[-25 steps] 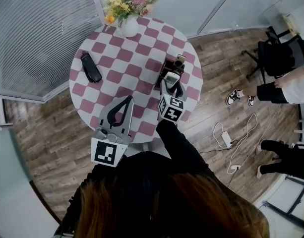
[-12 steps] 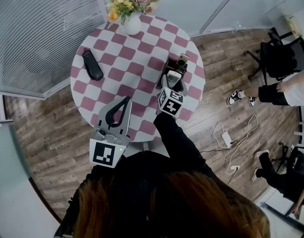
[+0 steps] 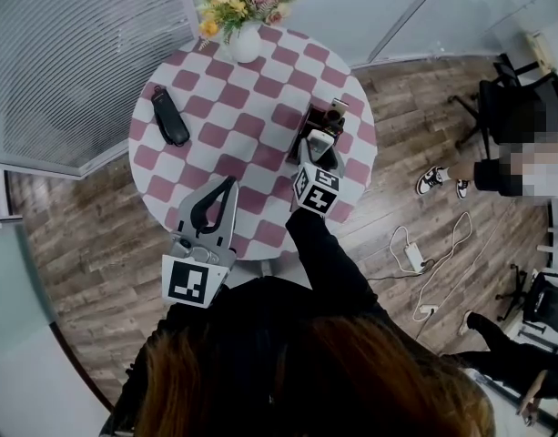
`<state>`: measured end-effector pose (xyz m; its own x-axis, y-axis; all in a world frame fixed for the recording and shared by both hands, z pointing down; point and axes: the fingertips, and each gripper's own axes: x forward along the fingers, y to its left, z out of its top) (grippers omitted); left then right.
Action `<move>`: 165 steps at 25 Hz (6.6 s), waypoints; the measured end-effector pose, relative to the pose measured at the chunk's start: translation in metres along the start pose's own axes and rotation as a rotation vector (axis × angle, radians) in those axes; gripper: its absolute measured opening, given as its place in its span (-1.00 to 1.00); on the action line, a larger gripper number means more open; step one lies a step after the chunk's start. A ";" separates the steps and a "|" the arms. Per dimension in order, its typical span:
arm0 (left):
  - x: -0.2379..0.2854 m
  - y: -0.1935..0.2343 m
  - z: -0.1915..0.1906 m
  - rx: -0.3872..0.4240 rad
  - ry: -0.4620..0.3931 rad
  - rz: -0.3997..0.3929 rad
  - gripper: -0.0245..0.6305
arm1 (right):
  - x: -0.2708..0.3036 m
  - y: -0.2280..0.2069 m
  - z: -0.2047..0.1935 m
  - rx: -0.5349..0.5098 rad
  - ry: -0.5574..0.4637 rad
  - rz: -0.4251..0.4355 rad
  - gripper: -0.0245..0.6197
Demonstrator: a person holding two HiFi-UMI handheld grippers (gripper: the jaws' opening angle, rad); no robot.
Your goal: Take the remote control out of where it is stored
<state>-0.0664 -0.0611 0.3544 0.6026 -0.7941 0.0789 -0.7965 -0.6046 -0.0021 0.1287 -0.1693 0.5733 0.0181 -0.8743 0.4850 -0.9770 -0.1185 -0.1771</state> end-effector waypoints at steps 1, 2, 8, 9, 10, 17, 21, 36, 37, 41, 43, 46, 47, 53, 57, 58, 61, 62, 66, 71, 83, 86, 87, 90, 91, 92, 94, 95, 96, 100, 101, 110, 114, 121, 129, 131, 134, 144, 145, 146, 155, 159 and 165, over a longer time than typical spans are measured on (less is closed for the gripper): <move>0.000 0.000 0.000 -0.002 -0.002 0.001 -0.90 | -0.001 0.000 0.002 -0.009 -0.009 0.011 -0.09; 0.001 0.000 0.000 -0.003 -0.004 0.002 -0.90 | -0.003 0.002 0.006 -0.019 -0.019 0.025 -0.09; 0.005 0.000 0.001 -0.006 -0.014 0.004 -0.90 | -0.017 0.015 0.035 -0.091 -0.084 0.118 -0.10; 0.006 -0.001 0.002 -0.008 -0.016 0.004 -0.90 | -0.020 0.017 0.039 -0.104 -0.092 0.130 -0.10; 0.006 -0.001 0.002 -0.008 -0.018 0.003 -0.90 | -0.023 0.019 0.043 -0.114 -0.099 0.140 -0.10; 0.010 -0.004 0.004 -0.009 -0.028 0.000 -0.90 | -0.047 0.026 0.060 -0.148 -0.126 0.219 -0.10; 0.009 -0.004 0.005 -0.010 -0.032 0.004 -0.90 | -0.065 0.030 0.061 -0.190 -0.117 0.268 -0.10; 0.012 -0.002 0.001 -0.031 -0.034 0.019 -0.90 | -0.086 0.040 -0.020 -0.252 0.289 0.543 -0.10; 0.011 -0.002 0.001 -0.032 -0.033 0.023 -0.90 | -0.085 0.040 -0.028 -0.263 0.328 0.549 -0.10; 0.010 0.003 0.001 -0.036 -0.035 0.040 -0.90 | -0.084 0.040 -0.064 -0.291 0.507 0.581 -0.10; 0.009 0.005 0.001 -0.035 -0.037 0.049 -0.90 | -0.084 0.040 -0.081 -0.283 0.594 0.596 -0.10; 0.008 0.006 0.000 -0.034 -0.033 0.058 -0.90 | -0.084 0.040 -0.101 -0.287 0.703 0.606 -0.10; 0.007 0.006 0.000 -0.035 -0.031 0.061 -0.90 | -0.084 0.040 -0.107 -0.292 0.735 0.610 -0.10; 0.004 0.011 0.000 -0.035 -0.032 0.081 -0.90 | -0.076 0.045 -0.129 -0.351 0.858 0.620 -0.10; 0.003 0.013 -0.001 -0.032 -0.029 0.093 -0.90 | -0.066 0.051 -0.137 -0.375 0.877 0.613 -0.10; 0.002 0.014 -0.002 -0.031 -0.028 0.096 -0.90 | -0.062 0.052 -0.140 -0.377 0.881 0.609 -0.10; 0.000 0.016 -0.003 -0.033 -0.024 0.106 -0.90 | -0.052 0.054 -0.149 -0.376 0.897 0.600 -0.11; 0.000 0.017 -0.003 -0.032 -0.024 0.109 -0.90 | -0.050 0.055 -0.151 -0.375 0.903 0.597 -0.11; -0.002 0.018 -0.004 -0.031 -0.023 0.117 -0.90 | -0.040 0.056 -0.162 -0.379 0.920 0.582 -0.12; -0.005 0.019 -0.005 -0.029 -0.019 0.126 -0.90 | -0.035 0.057 -0.170 -0.386 0.914 0.566 -0.11; -0.004 0.016 -0.006 -0.024 -0.012 0.112 -0.90 | -0.032 0.060 -0.153 -0.378 0.769 0.556 -0.12; -0.003 0.015 -0.004 -0.025 -0.018 0.106 -0.90 | -0.031 0.062 -0.138 -0.374 0.681 0.553 -0.41; -0.003 0.015 -0.004 -0.026 -0.019 0.104 -0.90 | -0.031 0.062 -0.134 -0.364 0.654 0.549 -0.61; -0.003 0.014 -0.002 -0.021 -0.019 0.099 -0.90 | -0.032 0.062 -0.127 -0.321 0.616 0.551 -0.84; -0.003 0.013 -0.001 -0.019 -0.019 0.098 -0.90 | -0.033 0.062 -0.126 -0.315 0.610 0.554 -0.86; -0.003 0.012 -0.001 -0.019 -0.019 0.095 -0.90 | -0.034 0.062 -0.124 -0.312 0.602 0.556 -0.88; -0.003 0.011 -0.001 -0.018 -0.017 0.091 -0.90 | -0.036 0.063 -0.118 -0.299 0.566 0.564 -0.88; -0.003 0.010 -0.001 -0.016 -0.016 0.088 -0.90 | -0.037 0.065 -0.113 -0.290 0.536 0.570 -0.88; -0.003 0.010 -0.001 -0.015 -0.017 0.086 -0.90 | -0.038 0.067 -0.106 -0.281 0.500 0.577 -0.88; -0.002 0.009 -0.001 -0.014 -0.017 0.080 -0.90 | -0.044 0.073 -0.075 -0.219 0.328 0.616 -0.88; -0.002 0.009 -0.001 -0.014 -0.016 0.078 -0.90 | -0.046 0.074 -0.066 -0.206 0.281 0.624 -0.88; -0.001 0.005 0.000 -0.011 -0.025 0.063 -0.90 | -0.069 0.081 -0.013 -0.240 -0.002 0.640 -0.88; 0.000 0.005 -0.001 -0.013 -0.023 0.060 -0.90 | -0.077 0.083 0.002 -0.240 -0.064 0.636 -0.88; 0.001 0.005 -0.002 -0.019 -0.026 0.055 -0.90 | -0.102 0.086 0.034 -0.239 -0.141 0.637 -0.88; 0.003 0.003 -0.001 -0.014 -0.037 0.043 -0.90 | -0.144 0.090 0.084 -0.234 -0.224 0.624 -0.88; 0.003 0.003 0.000 -0.006 -0.043 0.043 -0.90 | -0.153 0.093 0.094 -0.229 -0.246 0.631 -0.88; 0.003 0.003 0.000 0.007 -0.041 0.042 -0.90 | -0.164 0.097 0.102 -0.230 -0.261 0.633 -0.88; 0.007 0.004 -0.003 -0.002 -0.041 0.055 -0.90 | -0.172 0.093 0.112 -0.203 -0.267 0.610 -0.88; 0.006 0.004 -0.003 -0.001 -0.045 0.054 -0.90 | -0.171 0.092 0.112 -0.201 -0.262 0.604 -0.88; 0.006 0.004 -0.002 0.003 -0.044 0.052 -0.90 | -0.171 0.091 0.112 -0.199 -0.258 0.598 -0.88; 0.006 0.004 0.000 0.015 -0.044 0.049 -0.90 | -0.164 0.082 0.108 -0.182 -0.217 0.539 -0.88; 0.006 0.002 0.001 0.022 -0.044 0.040 -0.90 | -0.151 0.073 0.104 -0.145 -0.197 0.517 -0.88; 0.004 0.000 0.003 0.021 -0.045 0.036 -0.90 | -0.127 0.054 0.110 -0.109 -0.207 0.429 -0.88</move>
<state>-0.0639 -0.0648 0.3518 0.5758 -0.8169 0.0336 -0.8166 -0.5766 -0.0253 0.0965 -0.1161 0.4081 -0.3598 -0.9102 0.2051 -0.9220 0.3131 -0.2278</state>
